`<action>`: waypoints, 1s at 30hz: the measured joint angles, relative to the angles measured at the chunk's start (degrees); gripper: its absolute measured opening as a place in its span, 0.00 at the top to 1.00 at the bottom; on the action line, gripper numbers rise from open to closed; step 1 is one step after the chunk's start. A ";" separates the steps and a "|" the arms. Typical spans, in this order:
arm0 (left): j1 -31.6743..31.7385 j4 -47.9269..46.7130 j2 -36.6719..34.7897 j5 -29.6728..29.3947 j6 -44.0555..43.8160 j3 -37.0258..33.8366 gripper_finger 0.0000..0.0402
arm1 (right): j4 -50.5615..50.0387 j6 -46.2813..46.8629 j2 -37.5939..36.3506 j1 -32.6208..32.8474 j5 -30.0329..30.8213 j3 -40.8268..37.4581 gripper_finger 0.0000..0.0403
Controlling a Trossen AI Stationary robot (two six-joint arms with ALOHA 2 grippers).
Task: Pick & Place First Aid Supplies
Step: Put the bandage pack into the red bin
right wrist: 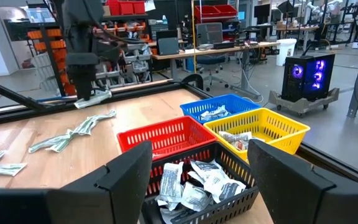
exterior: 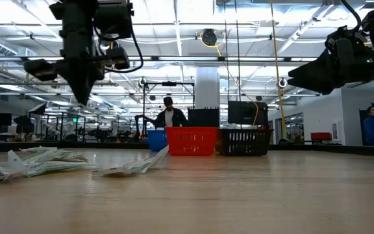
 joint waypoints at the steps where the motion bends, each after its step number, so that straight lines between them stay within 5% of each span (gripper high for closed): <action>1: 0.32 -0.09 0.73 0.01 0.83 0.83 1.00 | 0.00 0.00 -0.02 -0.01 0.00 0.00 0.35; 30: 10.08 -12.37 37.24 3.35 23.36 47.96 1.00 | 0.00 0.00 -0.02 -0.02 0.00 0.00 0.36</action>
